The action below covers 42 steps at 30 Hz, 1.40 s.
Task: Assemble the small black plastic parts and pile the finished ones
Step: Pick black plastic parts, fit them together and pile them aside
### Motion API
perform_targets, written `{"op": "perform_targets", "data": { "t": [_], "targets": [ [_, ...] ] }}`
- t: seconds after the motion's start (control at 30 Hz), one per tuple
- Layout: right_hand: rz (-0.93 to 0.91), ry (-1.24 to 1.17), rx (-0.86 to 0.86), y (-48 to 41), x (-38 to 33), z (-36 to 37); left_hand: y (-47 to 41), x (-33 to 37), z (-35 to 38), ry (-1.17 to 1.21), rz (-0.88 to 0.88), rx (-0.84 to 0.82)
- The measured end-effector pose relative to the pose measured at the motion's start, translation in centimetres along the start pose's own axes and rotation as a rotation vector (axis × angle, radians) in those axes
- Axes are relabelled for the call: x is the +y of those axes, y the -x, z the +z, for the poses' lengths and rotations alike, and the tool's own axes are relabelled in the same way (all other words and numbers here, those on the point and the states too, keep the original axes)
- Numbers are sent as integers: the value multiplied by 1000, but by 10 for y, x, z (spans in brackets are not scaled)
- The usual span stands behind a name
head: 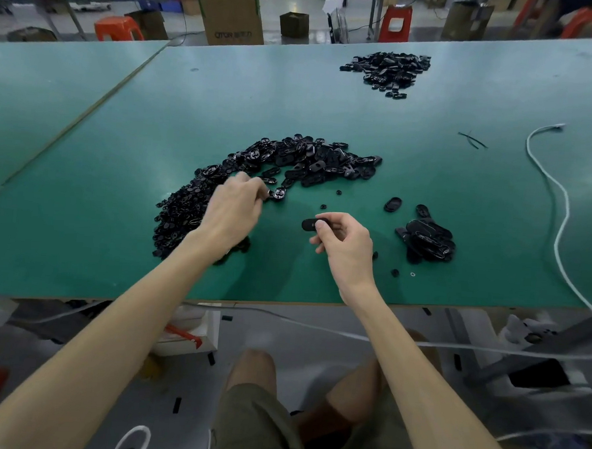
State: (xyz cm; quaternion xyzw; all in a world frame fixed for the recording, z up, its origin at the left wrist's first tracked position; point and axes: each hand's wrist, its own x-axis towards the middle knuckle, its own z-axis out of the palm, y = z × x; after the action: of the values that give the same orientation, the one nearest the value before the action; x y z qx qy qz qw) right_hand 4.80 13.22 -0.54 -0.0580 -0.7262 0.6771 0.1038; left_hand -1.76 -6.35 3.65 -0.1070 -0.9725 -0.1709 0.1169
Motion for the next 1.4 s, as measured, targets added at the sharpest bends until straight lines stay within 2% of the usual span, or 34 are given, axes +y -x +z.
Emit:
{"op": "perform_targets", "data": {
  "t": [0.1, 0.17, 0.27, 0.47, 0.53, 0.67, 0.83, 1.0, 1.4],
  "targets": [
    [3, 7, -3, -1, 0, 0, -2, -12, -6, -209, -93, -110],
    [7, 9, -7, -1, 0, 0, 1, -15, -5, -177, -122, -154],
    [4, 18, -10, 0, 0, 1, 4, -18, -1, -98, -135, -116],
    [12, 17, -9, -1, 0, 1, 5, -18, 1, -123, -110, -59],
    [10, 12, -5, 0, -1, 1, 6, -14, 0, 68, -119, -52],
    [1, -9, 8, 0, -1, 2, 13, 7, 4, 639, -102, -203],
    [-9, -11, 20, 1, -1, 1, 21, 25, 27, 965, -163, -171],
    [-8, -6, 16, 0, 2, 1, 28, 26, 41, 1091, -215, -48],
    [-12, -23, 15, -1, 2, 1, 32, 22, 48, 1104, -132, -11]
  ]
}}
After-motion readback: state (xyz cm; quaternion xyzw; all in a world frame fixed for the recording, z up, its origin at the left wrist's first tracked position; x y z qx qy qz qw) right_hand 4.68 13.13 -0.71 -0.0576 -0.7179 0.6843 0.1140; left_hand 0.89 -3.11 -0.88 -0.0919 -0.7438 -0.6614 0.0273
